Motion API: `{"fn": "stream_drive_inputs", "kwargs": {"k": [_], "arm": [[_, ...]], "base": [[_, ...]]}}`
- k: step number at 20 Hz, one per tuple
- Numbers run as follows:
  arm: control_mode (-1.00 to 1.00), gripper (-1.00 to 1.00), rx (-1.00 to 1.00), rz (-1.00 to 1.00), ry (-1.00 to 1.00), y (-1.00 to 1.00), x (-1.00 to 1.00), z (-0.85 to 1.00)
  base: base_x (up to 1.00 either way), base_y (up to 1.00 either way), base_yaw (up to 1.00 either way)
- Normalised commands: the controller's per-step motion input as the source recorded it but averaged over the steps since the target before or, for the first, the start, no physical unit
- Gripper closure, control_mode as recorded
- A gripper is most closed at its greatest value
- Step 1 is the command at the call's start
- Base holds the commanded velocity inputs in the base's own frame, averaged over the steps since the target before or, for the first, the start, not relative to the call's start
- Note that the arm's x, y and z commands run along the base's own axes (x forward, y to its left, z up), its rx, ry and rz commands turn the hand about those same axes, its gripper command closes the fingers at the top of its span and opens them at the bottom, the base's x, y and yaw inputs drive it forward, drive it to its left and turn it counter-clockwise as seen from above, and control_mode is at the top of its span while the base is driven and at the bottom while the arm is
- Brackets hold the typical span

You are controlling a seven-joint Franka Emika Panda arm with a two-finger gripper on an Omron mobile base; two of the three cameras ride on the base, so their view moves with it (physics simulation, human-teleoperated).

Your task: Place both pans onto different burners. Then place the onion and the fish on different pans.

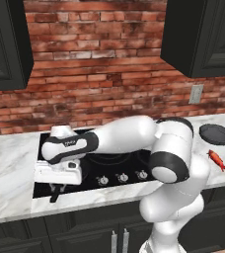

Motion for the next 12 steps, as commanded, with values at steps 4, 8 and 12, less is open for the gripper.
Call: {"fn": "stream_drive_inputs", "kwargs": {"k": [4,8,12], "arm": [[-1.00,1.00,0.00,0.00,0.00,0.11,-0.02,-0.14],[-1.00,-1.00,0.00,0.00,0.00,0.00,0.00,0.00],[-1.00,-1.00,0.00,0.00,0.00,0.00,0.00,0.00]], "base": [[0.00,0.00,0.00],[0.00,0.00,0.00],[0.00,0.00,0.00]]}}
